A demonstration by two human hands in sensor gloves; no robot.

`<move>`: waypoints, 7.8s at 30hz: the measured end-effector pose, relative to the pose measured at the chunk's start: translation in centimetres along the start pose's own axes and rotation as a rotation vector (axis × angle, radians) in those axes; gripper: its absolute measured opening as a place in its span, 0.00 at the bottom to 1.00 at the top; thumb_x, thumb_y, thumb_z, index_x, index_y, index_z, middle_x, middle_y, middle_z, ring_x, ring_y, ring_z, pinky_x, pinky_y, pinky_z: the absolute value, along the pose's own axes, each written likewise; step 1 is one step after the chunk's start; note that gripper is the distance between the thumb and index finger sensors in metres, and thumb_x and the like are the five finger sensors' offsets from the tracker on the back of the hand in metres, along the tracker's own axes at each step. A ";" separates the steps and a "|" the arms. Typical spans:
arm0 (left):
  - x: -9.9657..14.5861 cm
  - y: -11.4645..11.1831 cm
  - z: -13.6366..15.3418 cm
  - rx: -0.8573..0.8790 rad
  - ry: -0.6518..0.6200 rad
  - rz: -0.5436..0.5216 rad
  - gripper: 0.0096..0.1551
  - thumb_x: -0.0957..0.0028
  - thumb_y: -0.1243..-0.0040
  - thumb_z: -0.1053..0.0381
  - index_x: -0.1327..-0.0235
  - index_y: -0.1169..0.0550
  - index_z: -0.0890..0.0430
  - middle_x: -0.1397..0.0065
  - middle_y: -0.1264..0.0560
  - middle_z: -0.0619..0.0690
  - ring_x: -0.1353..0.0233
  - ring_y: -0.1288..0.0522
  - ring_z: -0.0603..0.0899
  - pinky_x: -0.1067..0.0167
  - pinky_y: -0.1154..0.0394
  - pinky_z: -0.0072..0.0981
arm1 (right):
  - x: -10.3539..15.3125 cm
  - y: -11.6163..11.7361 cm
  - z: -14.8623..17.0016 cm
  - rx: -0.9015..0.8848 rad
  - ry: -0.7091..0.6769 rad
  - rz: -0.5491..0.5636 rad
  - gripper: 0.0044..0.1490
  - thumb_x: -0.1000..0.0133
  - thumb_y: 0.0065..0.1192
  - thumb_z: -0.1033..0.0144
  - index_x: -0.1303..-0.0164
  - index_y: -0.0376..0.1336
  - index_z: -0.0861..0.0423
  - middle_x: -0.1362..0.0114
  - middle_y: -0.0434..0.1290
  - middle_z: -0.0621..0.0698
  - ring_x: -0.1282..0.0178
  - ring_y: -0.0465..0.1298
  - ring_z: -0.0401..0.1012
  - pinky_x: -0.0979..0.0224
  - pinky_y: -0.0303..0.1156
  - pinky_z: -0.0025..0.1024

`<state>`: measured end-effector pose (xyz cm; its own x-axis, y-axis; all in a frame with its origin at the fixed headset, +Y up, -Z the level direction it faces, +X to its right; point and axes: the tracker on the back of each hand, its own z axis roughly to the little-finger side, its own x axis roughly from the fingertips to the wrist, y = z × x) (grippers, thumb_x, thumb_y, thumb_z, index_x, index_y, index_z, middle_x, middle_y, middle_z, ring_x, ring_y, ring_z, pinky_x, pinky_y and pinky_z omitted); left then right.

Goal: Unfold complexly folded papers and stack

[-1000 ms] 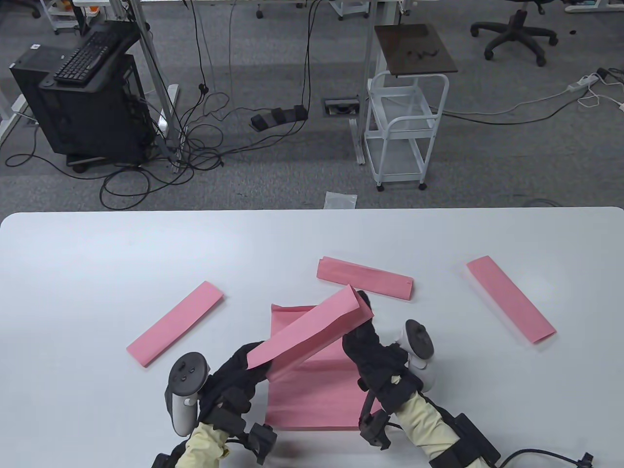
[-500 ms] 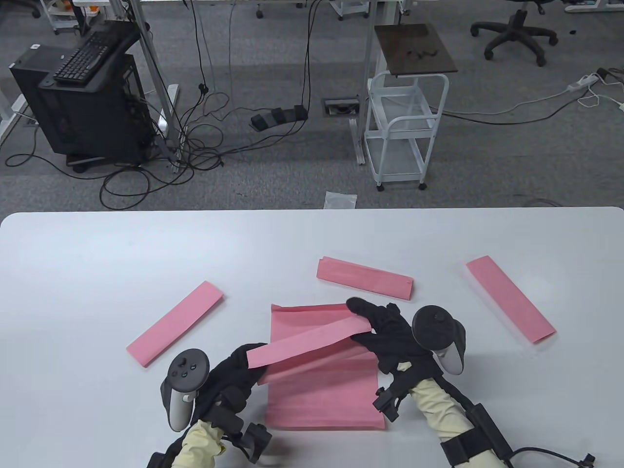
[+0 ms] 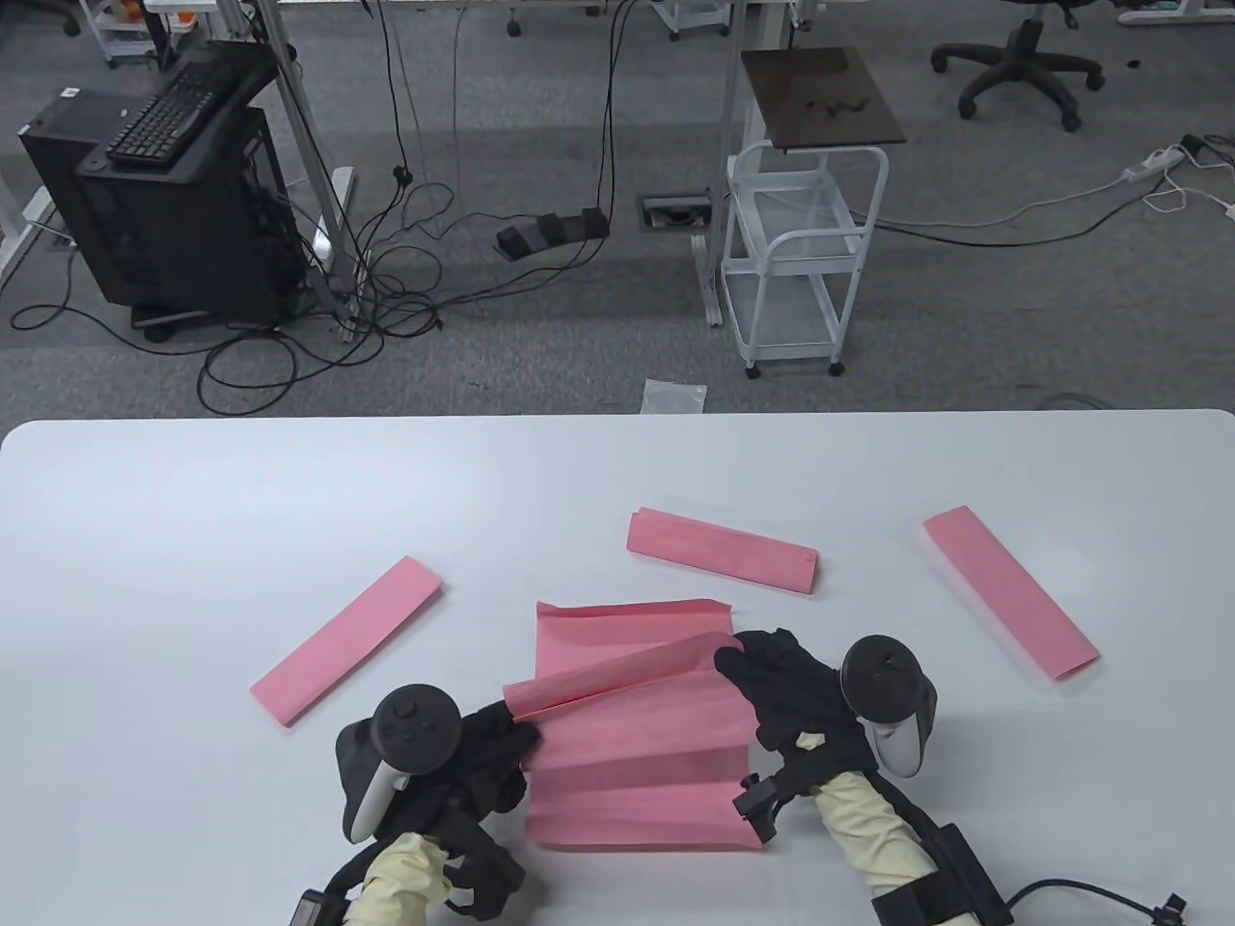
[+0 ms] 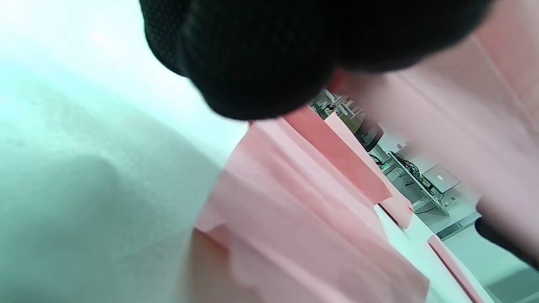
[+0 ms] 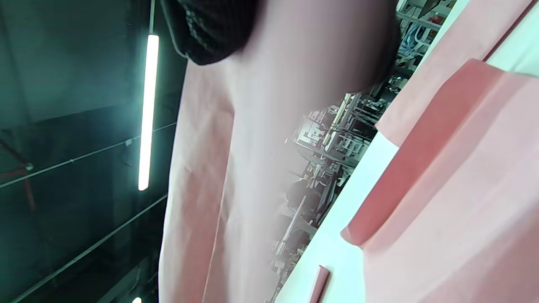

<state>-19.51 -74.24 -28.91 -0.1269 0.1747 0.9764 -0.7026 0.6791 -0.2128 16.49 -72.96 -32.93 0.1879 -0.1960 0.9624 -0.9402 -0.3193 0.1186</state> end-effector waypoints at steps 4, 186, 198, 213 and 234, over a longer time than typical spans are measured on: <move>0.0 0.1 0.6 0.095 -0.011 0.006 0.21 0.43 0.40 0.45 0.41 0.17 0.49 0.72 0.11 0.36 0.62 0.10 0.47 0.36 0.24 0.48 | 0.0 0.0 -0.1 -0.004 -0.009 -0.011 0.23 0.45 0.61 0.57 0.49 0.73 0.58 0.50 0.79 0.54 0.35 0.71 0.56 0.22 0.39 0.66; -0.4 -8.3 2.0 -0.572 0.002 0.660 0.59 0.53 0.57 0.22 0.33 0.78 0.35 0.29 0.89 0.38 0.28 0.91 0.55 0.38 0.88 0.55 | -7.6 7.6 6.4 0.809 0.417 -0.758 0.37 0.44 0.52 0.42 0.28 0.42 0.21 0.16 0.33 0.23 0.16 0.27 0.28 0.24 0.13 0.48; -0.4 -8.3 2.0 -0.572 0.002 0.660 0.59 0.53 0.57 0.22 0.33 0.78 0.35 0.29 0.89 0.38 0.28 0.91 0.55 0.38 0.88 0.55 | -10.2 6.4 7.3 0.743 0.525 -0.559 0.35 0.44 0.51 0.43 0.27 0.46 0.26 0.15 0.34 0.25 0.15 0.28 0.29 0.23 0.16 0.49; -0.4 -8.3 2.0 -0.572 0.001 0.662 0.59 0.53 0.57 0.22 0.33 0.78 0.35 0.29 0.89 0.38 0.28 0.91 0.55 0.38 0.88 0.55 | 2.4 5.5 3.0 0.850 0.207 -0.868 0.50 0.45 0.51 0.39 0.20 0.32 0.34 0.14 0.23 0.36 0.18 0.18 0.38 0.26 0.12 0.52; -0.1 -13.5 -4.7 -0.631 -0.157 0.656 0.47 0.40 0.57 0.34 0.24 0.68 0.43 0.21 0.79 0.45 0.22 0.82 0.62 0.33 0.80 0.61 | 3.9 5.2 5.5 0.776 0.298 -0.885 0.51 0.46 0.52 0.39 0.22 0.30 0.33 0.16 0.22 0.34 0.19 0.18 0.36 0.26 0.12 0.52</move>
<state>-6.75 -80.07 -26.30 -0.4903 0.5943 0.6376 0.0491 0.7492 -0.6606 13.92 -80.44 -29.95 0.5100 0.5594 0.6535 -0.0808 -0.7252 0.6838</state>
